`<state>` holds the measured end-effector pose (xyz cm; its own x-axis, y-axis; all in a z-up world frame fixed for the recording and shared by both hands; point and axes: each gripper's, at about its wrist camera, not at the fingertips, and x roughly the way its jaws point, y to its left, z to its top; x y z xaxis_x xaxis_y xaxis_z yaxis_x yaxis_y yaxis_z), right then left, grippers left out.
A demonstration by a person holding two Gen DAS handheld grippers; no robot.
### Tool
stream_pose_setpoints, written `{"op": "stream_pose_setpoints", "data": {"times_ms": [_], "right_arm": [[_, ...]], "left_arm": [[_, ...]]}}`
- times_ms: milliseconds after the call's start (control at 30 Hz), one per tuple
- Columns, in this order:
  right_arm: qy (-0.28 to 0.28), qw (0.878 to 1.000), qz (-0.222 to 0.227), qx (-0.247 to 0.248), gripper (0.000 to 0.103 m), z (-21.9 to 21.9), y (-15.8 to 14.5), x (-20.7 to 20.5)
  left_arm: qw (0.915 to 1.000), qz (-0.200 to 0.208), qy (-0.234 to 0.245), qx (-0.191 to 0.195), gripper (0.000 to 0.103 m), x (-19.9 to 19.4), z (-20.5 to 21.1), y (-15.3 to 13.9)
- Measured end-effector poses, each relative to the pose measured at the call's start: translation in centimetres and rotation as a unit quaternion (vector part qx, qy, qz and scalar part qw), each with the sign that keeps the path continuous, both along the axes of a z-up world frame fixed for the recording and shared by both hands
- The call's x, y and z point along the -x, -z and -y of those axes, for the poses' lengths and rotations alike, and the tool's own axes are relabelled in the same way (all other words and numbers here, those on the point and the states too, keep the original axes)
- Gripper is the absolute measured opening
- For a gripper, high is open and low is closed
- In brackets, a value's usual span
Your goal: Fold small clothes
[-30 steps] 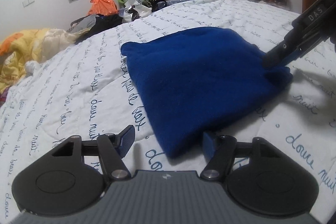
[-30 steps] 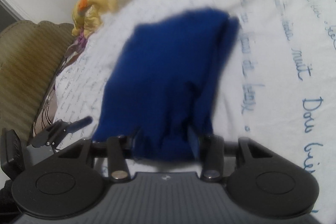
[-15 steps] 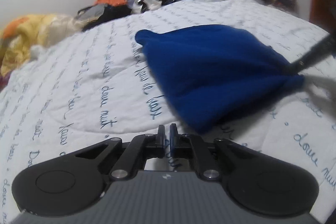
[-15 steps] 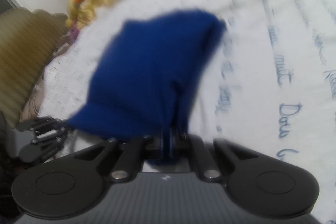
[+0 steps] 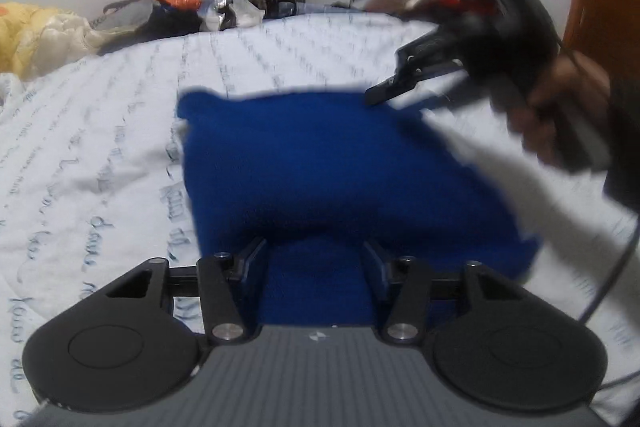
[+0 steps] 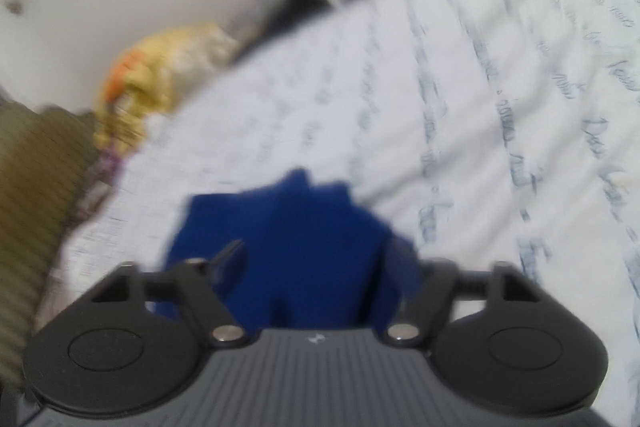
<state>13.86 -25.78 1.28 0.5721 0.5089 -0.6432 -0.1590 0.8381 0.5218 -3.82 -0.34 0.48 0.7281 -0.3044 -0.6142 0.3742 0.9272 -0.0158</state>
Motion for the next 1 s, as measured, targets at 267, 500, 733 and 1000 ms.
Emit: {"op": "stream_pose_setpoints", "data": {"times_ms": [267, 500, 733, 1000], "right_arm": [[-0.063, 0.991, 0.064, 0.095, 0.013, -0.9, 1.4, -1.2], [-0.024, 0.987, 0.143, 0.065, 0.026, -3.0, -3.9, 2.6], [-0.08, 0.981, 0.135, 0.118, 0.025, -6.6, 2.1, -0.6], [-0.056, 0.998, 0.03, -0.025, 0.083, -0.7, -1.0, 6.4]], "left_arm": [[0.9997, 0.025, 0.004, 0.005, 0.057, 0.8, -0.3, 1.0], [0.9995, 0.029, 0.011, 0.002, 0.066, 0.9, -0.2, 1.1], [0.9996, 0.027, 0.006, 0.009, 0.068, 1.1, -0.6, 0.9], [0.9773, -0.104, -0.09, 0.162, 0.079, 1.2, -6.9, -0.1]]}}
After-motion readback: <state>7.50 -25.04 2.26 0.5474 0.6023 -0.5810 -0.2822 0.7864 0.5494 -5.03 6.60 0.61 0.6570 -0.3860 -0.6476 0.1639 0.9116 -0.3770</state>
